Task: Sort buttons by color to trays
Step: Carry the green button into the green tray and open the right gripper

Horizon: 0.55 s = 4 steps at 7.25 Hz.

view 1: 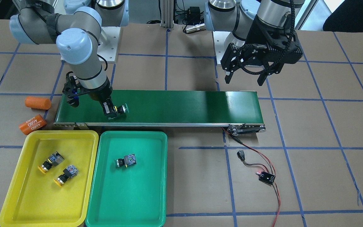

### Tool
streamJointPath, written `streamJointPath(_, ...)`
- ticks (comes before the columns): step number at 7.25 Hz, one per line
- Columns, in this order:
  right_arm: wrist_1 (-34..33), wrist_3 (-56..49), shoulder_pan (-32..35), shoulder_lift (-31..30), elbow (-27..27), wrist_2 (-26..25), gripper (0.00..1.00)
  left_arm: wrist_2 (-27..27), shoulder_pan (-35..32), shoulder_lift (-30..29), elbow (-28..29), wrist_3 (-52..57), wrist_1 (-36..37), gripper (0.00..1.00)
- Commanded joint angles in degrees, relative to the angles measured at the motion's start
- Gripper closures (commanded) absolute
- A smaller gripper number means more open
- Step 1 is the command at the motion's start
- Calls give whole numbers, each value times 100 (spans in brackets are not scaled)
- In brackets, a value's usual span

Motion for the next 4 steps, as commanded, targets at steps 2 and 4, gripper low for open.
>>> streamJointPath(2, -131, -120, -80, 738, -1320, -4, 100, 9, 0, -6, -10, 0, 0, 0)
streamJointPath(4, -176, 2, 7, 1715, -1922, 31, 100, 9, 35, 12, -10, 9, -9, 0)
